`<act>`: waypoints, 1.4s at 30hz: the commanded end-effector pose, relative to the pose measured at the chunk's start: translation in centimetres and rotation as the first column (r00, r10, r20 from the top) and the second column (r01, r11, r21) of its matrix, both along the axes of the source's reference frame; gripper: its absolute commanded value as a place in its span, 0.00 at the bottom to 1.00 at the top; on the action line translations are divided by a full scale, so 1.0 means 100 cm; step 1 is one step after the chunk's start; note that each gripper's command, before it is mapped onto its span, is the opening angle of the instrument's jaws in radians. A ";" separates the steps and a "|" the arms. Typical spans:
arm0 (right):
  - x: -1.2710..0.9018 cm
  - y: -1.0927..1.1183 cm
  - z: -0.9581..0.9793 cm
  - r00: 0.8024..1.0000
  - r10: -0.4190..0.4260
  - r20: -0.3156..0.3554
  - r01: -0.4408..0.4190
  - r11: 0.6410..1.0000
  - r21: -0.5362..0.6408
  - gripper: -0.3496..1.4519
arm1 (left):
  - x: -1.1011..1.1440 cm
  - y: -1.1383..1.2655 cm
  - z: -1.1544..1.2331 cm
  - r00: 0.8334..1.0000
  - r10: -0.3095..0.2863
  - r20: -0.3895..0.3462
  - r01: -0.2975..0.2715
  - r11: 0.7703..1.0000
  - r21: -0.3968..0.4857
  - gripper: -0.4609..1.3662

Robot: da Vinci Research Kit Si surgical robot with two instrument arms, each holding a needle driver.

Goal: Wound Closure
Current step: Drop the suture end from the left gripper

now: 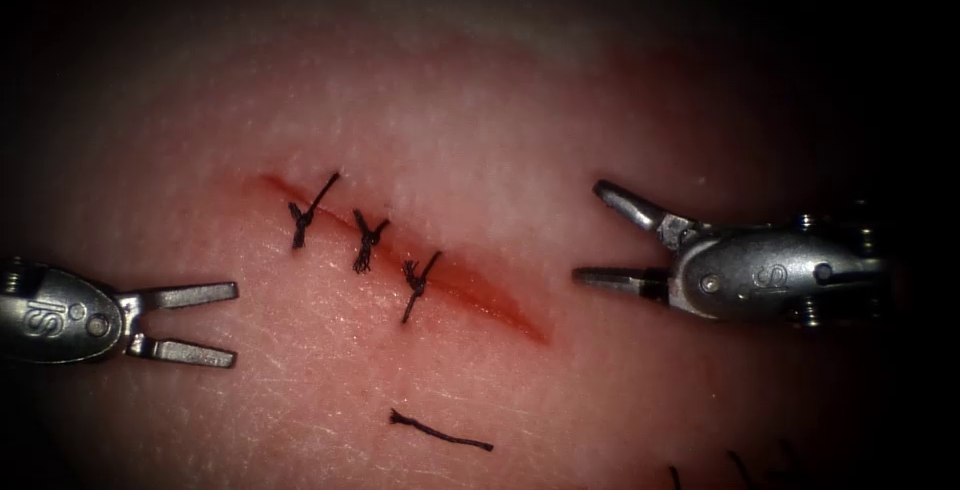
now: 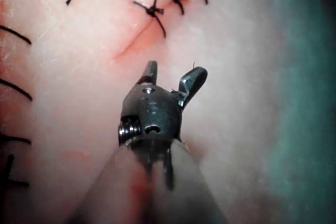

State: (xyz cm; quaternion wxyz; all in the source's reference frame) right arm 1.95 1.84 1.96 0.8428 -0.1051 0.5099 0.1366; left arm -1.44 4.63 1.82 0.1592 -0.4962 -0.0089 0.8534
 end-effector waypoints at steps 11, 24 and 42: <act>0.0000 0.0014 -0.0020 0.997 -0.037 -0.073 0.046 0.992 0.120 0.98 | -0.0004 0.0027 -0.0004 0.998 -0.056 -0.021 0.055 0.997 -0.052 0.60; 0.0000 0.0006 -0.0031 0.996 -0.062 -0.068 0.071 0.989 0.133 0.98 | 0.0007 0.0031 -0.0005 0.997 -0.067 -0.050 0.064 0.996 -0.055 0.56; 0.0000 0.0002 -0.0026 0.996 -0.064 -0.068 0.072 0.989 0.128 0.98 | 0.0011 0.0024 -0.0004 0.994 -0.063 -0.089 0.058 0.997 -0.059 0.53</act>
